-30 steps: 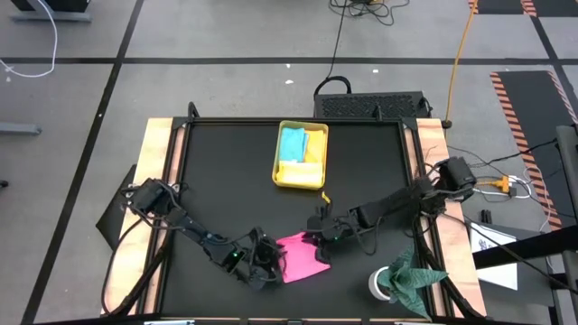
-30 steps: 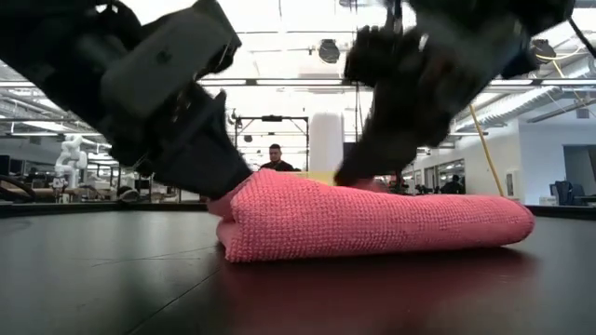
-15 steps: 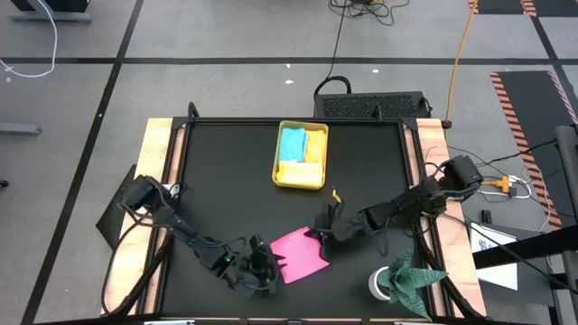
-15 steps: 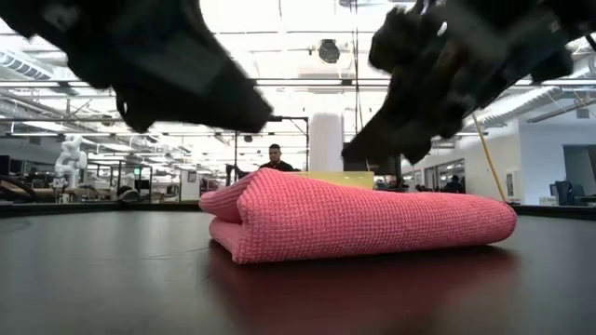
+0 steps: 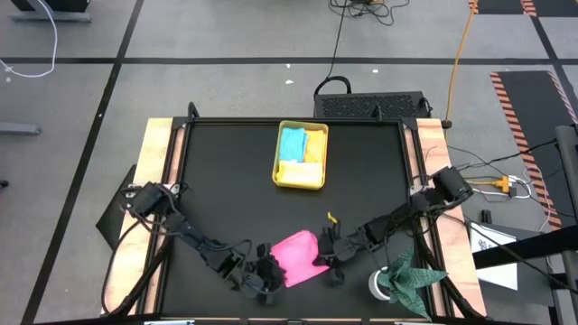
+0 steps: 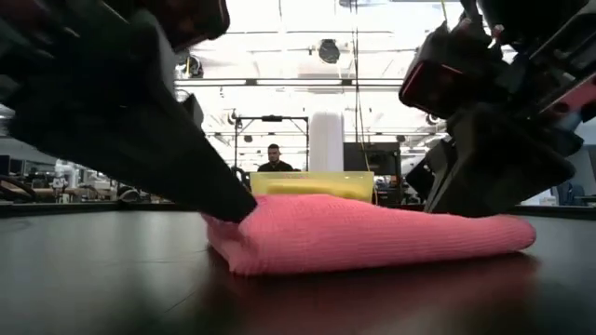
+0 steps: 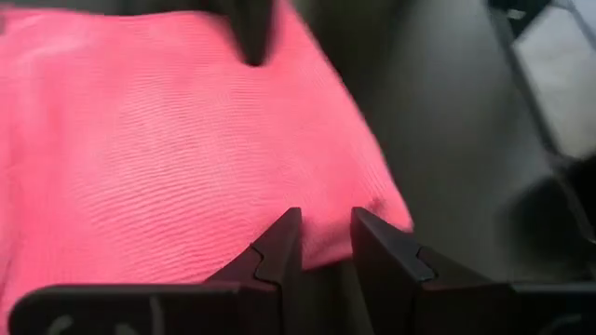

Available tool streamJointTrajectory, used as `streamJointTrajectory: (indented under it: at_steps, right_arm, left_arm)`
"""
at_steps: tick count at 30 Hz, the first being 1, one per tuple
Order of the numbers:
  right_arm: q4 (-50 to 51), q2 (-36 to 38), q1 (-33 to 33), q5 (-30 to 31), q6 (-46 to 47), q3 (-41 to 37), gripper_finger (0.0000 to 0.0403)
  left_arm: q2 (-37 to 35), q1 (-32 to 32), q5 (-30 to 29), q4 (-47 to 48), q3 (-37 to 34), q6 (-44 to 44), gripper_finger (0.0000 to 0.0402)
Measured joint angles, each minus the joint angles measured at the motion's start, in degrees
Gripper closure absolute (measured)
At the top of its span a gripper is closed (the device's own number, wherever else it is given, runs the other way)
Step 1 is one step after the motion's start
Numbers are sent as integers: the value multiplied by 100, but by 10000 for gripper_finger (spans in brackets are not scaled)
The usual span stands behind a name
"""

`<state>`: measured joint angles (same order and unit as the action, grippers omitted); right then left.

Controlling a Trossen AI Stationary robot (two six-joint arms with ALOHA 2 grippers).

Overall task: Fold microfiber towels
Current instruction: Fold the pink towel

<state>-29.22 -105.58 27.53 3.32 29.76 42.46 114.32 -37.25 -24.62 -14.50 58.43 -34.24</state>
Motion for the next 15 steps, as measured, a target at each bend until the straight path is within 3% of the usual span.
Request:
streamJointTrajectory:
  at_steps: [7, 15]
  right_arm:
    - [178, 261, 28, -183, -233, -7, 403]
    - [-193, 734, 337, 133, -583, 2, 403]
  left_arm:
    - [-108, -156, 157, -270, 3, 470, 305]
    - [-130, 68, 108, -907, 4, 954, 305]
